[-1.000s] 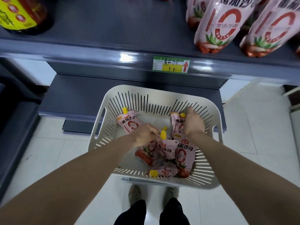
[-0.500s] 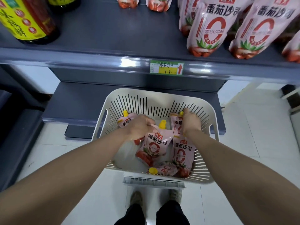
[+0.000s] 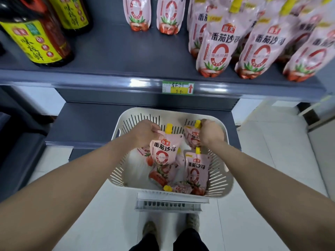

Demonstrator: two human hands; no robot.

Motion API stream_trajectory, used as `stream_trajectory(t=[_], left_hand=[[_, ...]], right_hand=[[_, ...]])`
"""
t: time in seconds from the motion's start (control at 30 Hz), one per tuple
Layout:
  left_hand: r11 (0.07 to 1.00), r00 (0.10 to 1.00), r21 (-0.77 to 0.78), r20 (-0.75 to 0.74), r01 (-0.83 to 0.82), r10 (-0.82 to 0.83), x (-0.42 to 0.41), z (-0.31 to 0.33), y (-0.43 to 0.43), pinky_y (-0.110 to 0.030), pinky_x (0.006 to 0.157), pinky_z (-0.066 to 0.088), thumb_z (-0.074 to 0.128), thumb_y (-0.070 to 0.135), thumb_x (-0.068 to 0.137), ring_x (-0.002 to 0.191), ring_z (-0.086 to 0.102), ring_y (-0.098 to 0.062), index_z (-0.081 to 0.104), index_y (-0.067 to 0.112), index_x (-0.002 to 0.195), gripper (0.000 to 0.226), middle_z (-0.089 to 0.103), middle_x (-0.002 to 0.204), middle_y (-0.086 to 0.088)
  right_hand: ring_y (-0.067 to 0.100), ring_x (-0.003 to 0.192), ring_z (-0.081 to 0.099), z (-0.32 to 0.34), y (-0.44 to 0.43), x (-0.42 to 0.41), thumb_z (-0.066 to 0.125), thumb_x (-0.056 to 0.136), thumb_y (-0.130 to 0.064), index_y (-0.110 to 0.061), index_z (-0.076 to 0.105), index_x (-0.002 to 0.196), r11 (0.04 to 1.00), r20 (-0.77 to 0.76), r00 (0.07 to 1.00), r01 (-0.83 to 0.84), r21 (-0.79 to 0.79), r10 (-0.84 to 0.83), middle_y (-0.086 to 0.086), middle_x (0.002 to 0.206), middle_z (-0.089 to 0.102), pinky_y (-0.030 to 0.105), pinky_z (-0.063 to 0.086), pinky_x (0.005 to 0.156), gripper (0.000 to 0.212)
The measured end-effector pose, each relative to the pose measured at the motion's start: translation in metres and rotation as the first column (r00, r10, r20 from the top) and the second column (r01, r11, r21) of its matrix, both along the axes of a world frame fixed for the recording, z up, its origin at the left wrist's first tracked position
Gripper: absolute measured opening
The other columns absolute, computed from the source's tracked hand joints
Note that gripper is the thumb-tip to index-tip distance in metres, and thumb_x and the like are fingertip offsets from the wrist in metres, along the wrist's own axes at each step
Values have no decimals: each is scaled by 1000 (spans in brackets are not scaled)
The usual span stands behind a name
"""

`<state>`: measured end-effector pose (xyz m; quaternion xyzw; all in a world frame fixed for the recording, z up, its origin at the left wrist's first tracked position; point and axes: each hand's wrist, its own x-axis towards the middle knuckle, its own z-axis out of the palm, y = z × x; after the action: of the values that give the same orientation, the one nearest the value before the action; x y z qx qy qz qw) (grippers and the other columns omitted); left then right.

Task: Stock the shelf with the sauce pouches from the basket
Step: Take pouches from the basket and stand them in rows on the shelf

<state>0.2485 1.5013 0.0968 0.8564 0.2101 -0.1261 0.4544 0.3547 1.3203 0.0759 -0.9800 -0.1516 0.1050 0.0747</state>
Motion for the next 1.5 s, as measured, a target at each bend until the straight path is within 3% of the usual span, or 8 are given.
stream_trajectory(t=[0.13, 0.27, 0.37, 0.57, 0.67, 0.8, 1.2, 1.5], left_hand=[[992, 994, 78, 42, 96, -99, -2, 56, 11, -23, 83, 36, 66, 19, 84, 97, 60, -17, 65, 2, 114, 34, 67, 117, -11], [983, 980, 138, 139, 125, -144, -2, 118, 27, -31, 73, 44, 68, 19, 82, 75, 57, -16, 70, -1, 86, 20, 71, 89, -20], [983, 965, 150, 223, 104, -136, 0, 162, 38, -26, 67, 42, 67, 14, 81, 63, 51, -11, 64, 2, 65, 20, 61, 64, -6], [996, 936, 84, 352, -10, -21, 14, 213, 57, -34, 75, 51, 64, 11, 84, 73, 60, -18, 69, 1, 73, 16, 70, 79, -17], [996, 904, -10, 419, -86, 82, 30, 226, 68, -35, 79, 54, 63, 6, 85, 73, 65, -14, 68, 8, 68, 18, 73, 68, 1], [977, 857, -67, 470, -204, 211, 54, 238, 78, -29, 72, 52, 61, 1, 85, 55, 62, -2, 64, 17, 60, 30, 65, 47, 14], [904, 793, 2, 481, -427, 373, 104, 222, 111, -43, 86, 54, 62, 5, 86, 76, 61, -21, 66, 10, 67, 20, 68, 77, -12], [943, 850, 25, 440, -333, 289, 136, 208, 140, -19, 63, 49, 61, 7, 87, 65, 59, -7, 64, 16, 65, 24, 65, 69, 3]], right_hand=[[39, 98, 63, 86, 15, 3, 45, 87, 1, -6, 63, 104, 993, 187, 978, -104, 64, 91, 18, 105, 68, 39, 48, 79, 26], [37, 92, 64, 165, 36, 4, 49, 86, -3, -6, 65, 92, 970, 342, 923, -221, 100, 175, 19, 97, 69, 35, 46, 71, 18], [34, 84, 65, 215, 54, 11, 48, 83, 3, -4, 65, 84, 957, 410, 898, -241, 159, 158, 16, 87, 67, 30, 42, 63, 18], [35, 78, 62, 278, 85, 37, 45, 81, 7, -2, 64, 78, 926, 538, 836, -283, 251, 110, 17, 85, 68, 29, 39, 60, 20], [39, 91, 63, 300, 101, 60, 45, 83, 5, -3, 67, 92, 912, 575, 813, -296, 283, 85, 19, 101, 69, 34, 46, 70, 25], [41, 97, 62, 314, 119, 95, 46, 84, 3, -3, 66, 97, 900, 563, 821, -311, 305, 93, 20, 104, 67, 32, 42, 70, 25], [42, 98, 60, 280, 167, 168, 45, 82, 8, 0, 64, 94, 877, 473, 857, -374, 302, 202, 23, 104, 66, 32, 38, 68, 24], [37, 97, 64, 260, 202, 196, 49, 83, 9, 0, 66, 100, 907, 392, 907, -288, 307, 156, 19, 103, 67, 34, 46, 70, 25]])
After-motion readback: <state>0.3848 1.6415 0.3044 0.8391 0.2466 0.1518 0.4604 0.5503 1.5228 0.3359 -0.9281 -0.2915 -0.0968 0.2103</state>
